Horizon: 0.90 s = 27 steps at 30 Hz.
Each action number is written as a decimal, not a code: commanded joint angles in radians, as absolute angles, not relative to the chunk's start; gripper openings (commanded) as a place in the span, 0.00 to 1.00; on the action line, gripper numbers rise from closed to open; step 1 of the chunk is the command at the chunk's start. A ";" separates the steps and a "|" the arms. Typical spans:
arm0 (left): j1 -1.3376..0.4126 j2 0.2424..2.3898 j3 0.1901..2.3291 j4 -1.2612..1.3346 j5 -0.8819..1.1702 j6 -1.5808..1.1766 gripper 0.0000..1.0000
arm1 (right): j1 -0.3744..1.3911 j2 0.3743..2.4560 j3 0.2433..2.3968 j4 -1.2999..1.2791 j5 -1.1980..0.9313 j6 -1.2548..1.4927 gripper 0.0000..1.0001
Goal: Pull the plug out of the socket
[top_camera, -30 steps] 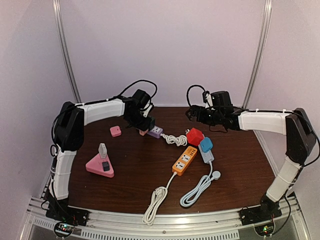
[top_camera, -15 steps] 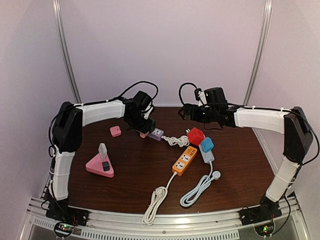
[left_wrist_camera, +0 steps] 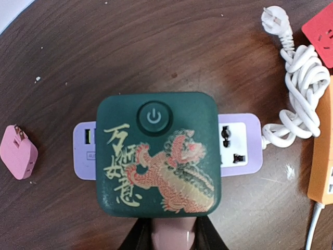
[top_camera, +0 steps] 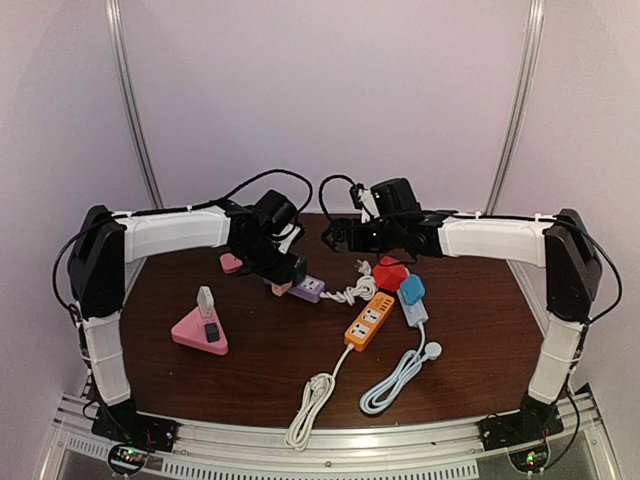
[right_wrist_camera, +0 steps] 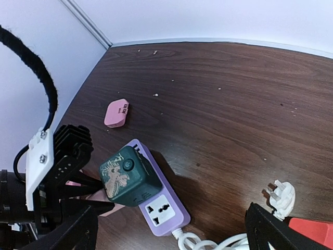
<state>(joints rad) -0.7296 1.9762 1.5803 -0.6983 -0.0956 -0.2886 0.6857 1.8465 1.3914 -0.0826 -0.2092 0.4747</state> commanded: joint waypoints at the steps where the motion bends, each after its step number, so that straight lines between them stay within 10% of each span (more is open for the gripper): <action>1: -0.734 1.854 1.476 -0.614 -0.060 -0.316 0.02 | 0.751 1.909 1.449 -0.094 -0.194 0.484 1.00; 14: -0.758 1.726 1.246 -0.488 -0.074 -0.357 0.12 | 0.861 2.019 1.405 0.109 -0.213 0.600 0.99; 27: -0.758 1.625 1.058 -0.363 -0.077 -0.404 0.47 | 0.869 2.093 1.430 0.143 -0.281 0.633 0.87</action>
<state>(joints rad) -0.7540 1.6516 1.0958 -0.4545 -0.0834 -0.3859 0.8593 2.0594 1.3991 0.1291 -0.2554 0.6277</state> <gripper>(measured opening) 0.452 0.870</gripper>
